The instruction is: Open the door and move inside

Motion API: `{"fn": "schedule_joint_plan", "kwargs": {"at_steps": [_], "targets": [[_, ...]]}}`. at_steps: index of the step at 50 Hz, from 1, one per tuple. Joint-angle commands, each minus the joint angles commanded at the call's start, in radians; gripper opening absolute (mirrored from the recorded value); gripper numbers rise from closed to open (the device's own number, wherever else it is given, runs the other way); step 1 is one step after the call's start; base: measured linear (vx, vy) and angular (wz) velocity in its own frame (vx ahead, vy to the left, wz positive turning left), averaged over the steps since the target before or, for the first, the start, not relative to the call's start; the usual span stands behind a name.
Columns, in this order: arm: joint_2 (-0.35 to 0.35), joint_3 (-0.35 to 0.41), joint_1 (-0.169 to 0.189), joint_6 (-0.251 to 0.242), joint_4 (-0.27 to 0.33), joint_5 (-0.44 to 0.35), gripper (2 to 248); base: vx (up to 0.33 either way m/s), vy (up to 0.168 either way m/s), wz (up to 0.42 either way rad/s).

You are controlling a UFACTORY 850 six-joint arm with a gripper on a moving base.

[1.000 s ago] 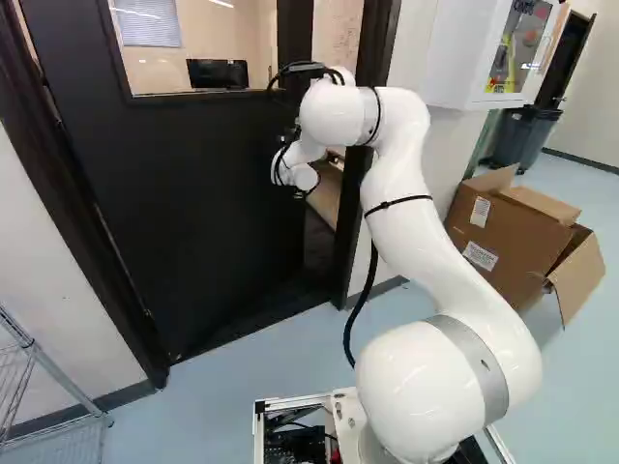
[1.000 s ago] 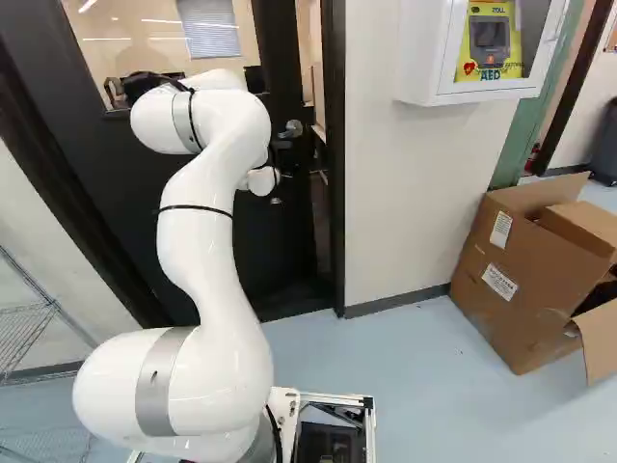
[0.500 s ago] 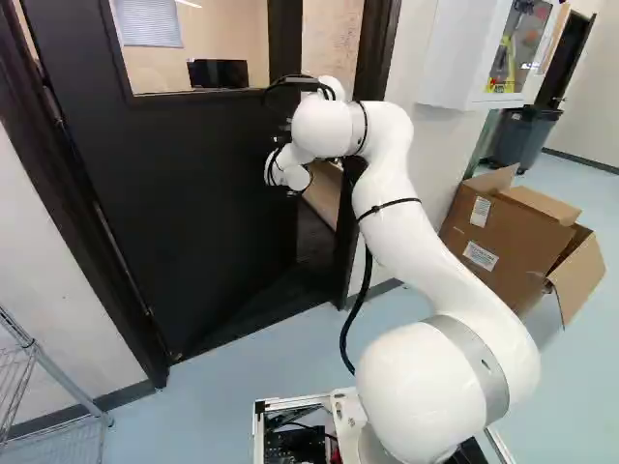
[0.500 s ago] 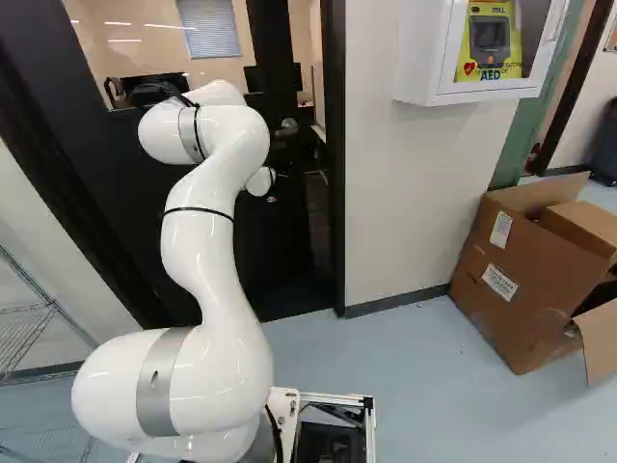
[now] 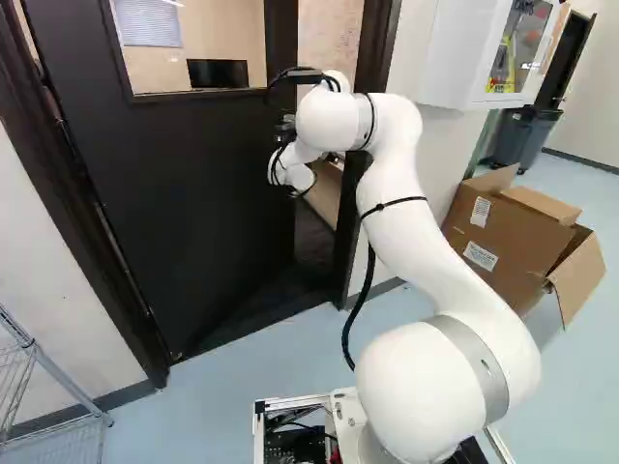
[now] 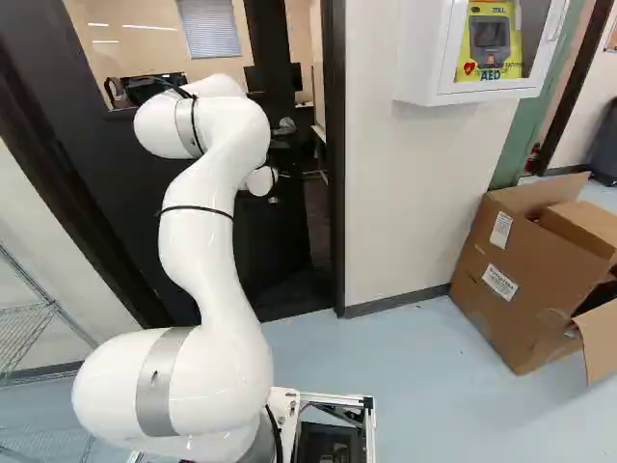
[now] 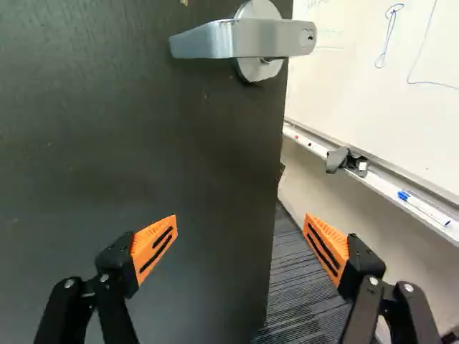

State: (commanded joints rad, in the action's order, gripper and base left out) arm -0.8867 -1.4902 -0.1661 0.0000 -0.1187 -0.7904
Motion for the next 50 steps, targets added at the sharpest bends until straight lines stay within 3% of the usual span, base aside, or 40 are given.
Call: {"fn": "schedule_joint_plan", "kwargs": {"at_steps": [50], "targets": [[0.239, 0.338, 0.034, 0.0, -0.004, 0.0, 247, 0.0, 0.0, 0.0]]}}
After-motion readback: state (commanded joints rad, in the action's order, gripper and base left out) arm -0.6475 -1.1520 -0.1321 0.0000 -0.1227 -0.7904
